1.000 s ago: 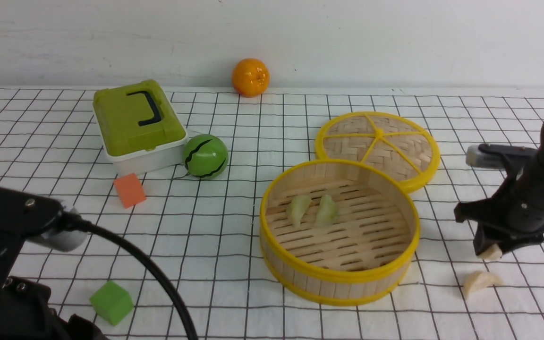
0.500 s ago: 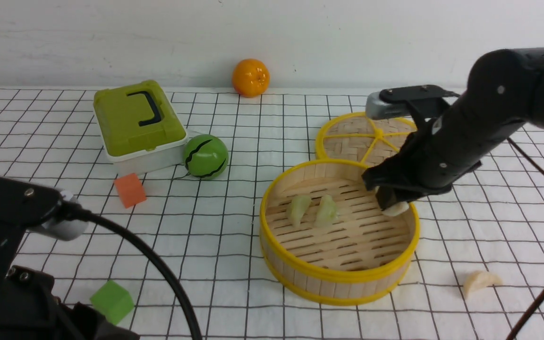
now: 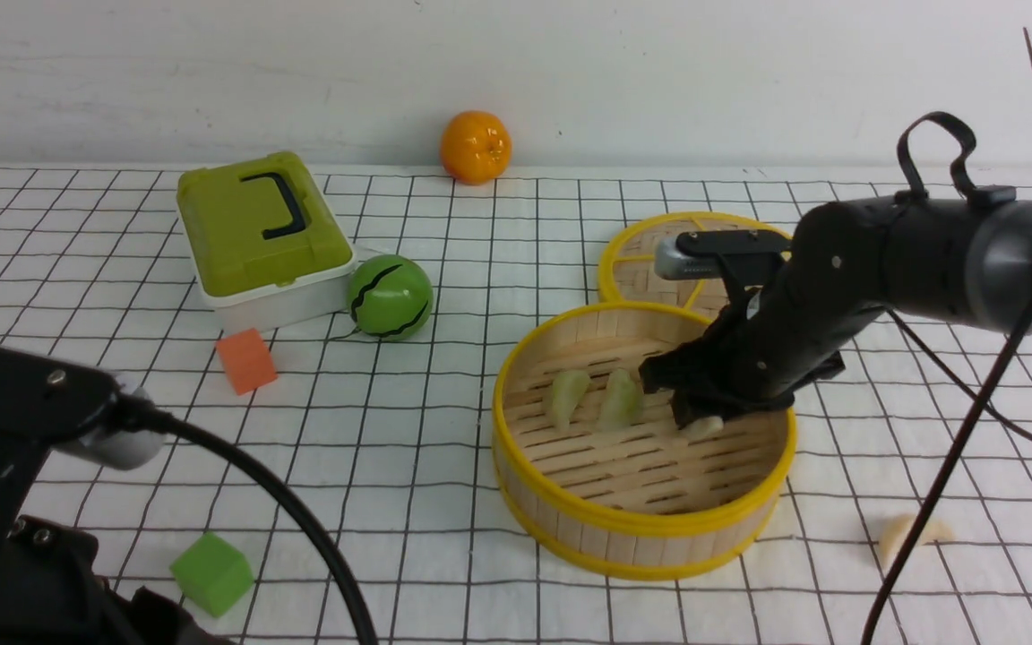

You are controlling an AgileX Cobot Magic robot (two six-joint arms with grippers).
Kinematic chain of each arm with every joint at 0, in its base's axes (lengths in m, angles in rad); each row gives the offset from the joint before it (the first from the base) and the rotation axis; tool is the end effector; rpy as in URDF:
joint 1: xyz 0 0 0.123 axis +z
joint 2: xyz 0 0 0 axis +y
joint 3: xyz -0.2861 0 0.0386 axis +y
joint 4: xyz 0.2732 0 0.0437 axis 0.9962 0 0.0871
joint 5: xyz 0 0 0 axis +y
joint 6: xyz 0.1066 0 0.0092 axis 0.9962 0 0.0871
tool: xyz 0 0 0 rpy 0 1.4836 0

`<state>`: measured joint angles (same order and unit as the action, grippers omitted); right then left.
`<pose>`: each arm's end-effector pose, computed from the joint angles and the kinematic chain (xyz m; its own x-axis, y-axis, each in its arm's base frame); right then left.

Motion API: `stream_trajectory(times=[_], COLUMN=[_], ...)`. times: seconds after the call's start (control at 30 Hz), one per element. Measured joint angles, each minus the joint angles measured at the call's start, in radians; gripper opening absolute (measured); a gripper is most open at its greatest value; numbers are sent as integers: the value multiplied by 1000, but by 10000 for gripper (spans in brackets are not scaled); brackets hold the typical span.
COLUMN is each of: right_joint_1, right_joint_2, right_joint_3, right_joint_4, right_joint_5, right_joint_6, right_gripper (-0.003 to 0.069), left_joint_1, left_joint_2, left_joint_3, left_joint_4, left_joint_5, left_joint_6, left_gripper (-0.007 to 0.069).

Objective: Put the dumplings into the steamer on the table with the white tablecloth.
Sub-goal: 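Place the dumpling in the bamboo steamer basket with the right gripper, then reach for and grasp a dumpling lying on the table beside the steamer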

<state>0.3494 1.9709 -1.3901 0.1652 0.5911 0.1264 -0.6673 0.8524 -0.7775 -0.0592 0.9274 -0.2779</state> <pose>0.4191 0.1632 0.1642 -0.8988 -0.0510 -0.4353 -0.1524 0.9676 0.2013 0.1395 -0.1164 0.3022 -0.7895 0.2299 -0.5691 0.4178 0.8805 -0.2239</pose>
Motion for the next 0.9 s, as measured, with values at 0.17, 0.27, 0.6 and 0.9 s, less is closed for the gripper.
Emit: stream_trajectory(times=[0.17,0.27,0.6,0.9], right_joint_1=[0,0,-98,-242], right_joint_2=[-64,-144,-387,-392], right_joint_3=[-19,-24,199,509], right_joint_4=[-14,-57,-211,-165], right_joint_5=[127,228,359,77], right_joint_6=[-24,-72,-11,176], right_gripper=[438,457,461,461], left_joint_1=[0,0,0,0], left_joint_2=[0,0,0,0], left_joint_3=[0,0,0,1], left_joint_4=[-1,-2,-4,-16], left_joint_5=[15,15,15,6], left_joint_6=[0,0,0,0], left_gripper=[281,281,281,281])
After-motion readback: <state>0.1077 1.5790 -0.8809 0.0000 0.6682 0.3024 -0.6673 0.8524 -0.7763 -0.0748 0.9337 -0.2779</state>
